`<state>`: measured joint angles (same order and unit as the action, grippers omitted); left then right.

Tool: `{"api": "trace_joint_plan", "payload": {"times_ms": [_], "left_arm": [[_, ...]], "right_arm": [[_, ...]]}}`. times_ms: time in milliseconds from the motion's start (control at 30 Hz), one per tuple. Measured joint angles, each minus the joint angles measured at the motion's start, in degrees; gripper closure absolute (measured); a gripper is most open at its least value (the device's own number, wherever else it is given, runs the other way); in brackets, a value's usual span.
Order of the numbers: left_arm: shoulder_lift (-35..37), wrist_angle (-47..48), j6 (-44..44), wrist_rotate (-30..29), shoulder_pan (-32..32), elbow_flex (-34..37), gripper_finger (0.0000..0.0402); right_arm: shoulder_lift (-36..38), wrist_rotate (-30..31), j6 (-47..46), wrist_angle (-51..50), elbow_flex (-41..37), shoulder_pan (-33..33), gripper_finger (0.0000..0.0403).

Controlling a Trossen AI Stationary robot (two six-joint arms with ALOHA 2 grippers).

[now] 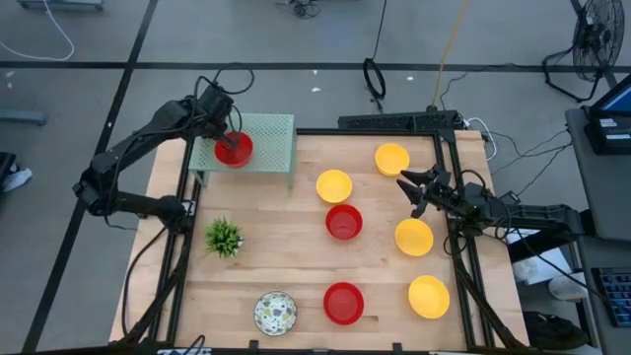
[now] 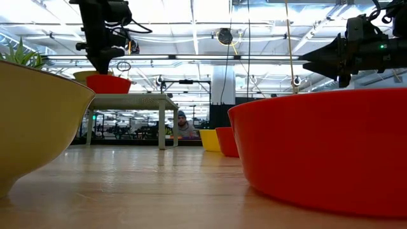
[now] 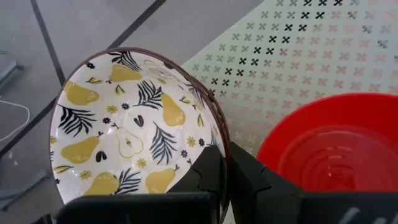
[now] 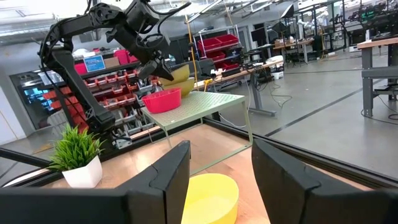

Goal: Pick & Place Mini bowls
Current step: Stack the white patterned bowl on the white patterned bowl on the shelf

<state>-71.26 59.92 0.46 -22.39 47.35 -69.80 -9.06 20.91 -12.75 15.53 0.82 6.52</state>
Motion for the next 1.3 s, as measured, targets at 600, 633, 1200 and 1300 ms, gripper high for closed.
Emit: {"api": "trace_joint_plan", "payload": {"times_ms": [600,633,1200,1300], "left_arm": [[0.1,-0.3,-0.8,-0.1,0.0,0.7,0.0391],[0.1,-0.3,-0.8,-0.1,0.0,1.1,0.0391],[0.1,-4.0,1.7,-1.6,0.0,3.1,0.0382],[0.1,-3.6,1.3,-1.6,0.0,3.1,0.0382]], "right_arm": [[0.0,0.0,0.0,0.0,0.0,0.0,0.0242],[0.0,0.0,0.0,0.0,0.0,0.0,0.0242],[0.0,0.0,0.0,0.0,0.0,0.0,0.0242],[0.0,0.0,0.0,0.0,0.0,0.0,0.0241]]}}
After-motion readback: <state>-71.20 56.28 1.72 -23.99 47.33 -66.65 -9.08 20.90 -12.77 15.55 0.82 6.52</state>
